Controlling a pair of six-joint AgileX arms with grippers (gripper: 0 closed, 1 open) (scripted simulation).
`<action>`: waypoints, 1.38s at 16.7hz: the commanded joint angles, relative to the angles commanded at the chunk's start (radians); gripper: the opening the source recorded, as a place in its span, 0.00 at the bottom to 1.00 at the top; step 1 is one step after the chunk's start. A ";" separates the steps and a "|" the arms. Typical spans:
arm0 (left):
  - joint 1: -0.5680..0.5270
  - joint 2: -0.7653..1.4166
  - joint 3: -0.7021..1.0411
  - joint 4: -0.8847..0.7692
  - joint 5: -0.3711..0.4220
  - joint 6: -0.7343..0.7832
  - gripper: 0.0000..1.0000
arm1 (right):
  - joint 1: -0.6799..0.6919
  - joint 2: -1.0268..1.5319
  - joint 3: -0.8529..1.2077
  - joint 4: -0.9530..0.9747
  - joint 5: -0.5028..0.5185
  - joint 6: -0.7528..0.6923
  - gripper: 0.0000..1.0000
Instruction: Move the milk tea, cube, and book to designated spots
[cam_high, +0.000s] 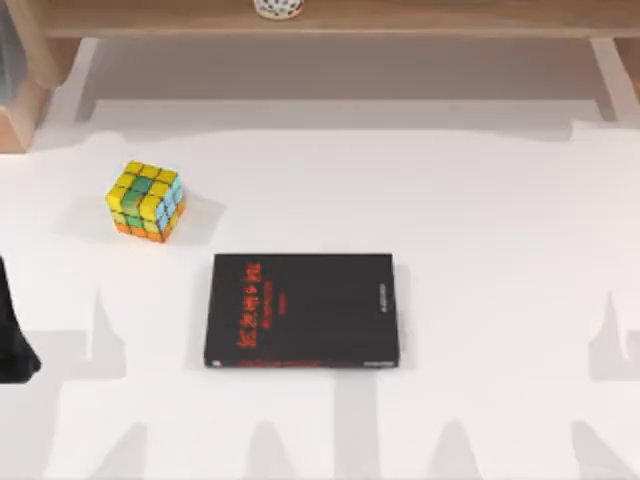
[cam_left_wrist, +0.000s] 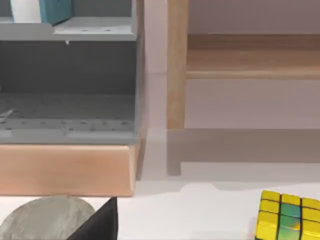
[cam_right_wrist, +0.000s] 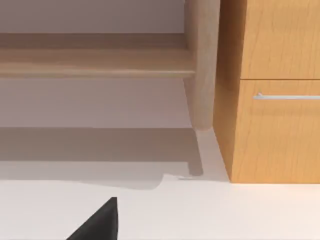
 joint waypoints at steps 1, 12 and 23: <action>0.000 0.000 0.000 0.000 0.000 0.000 1.00 | 0.000 0.000 0.000 0.000 0.000 0.000 1.00; -0.195 0.578 0.419 0.240 -0.180 0.001 1.00 | 0.000 0.000 0.000 0.000 0.000 0.000 1.00; -0.510 1.738 1.096 0.630 -0.467 0.002 1.00 | 0.000 0.000 0.000 0.000 0.000 0.000 1.00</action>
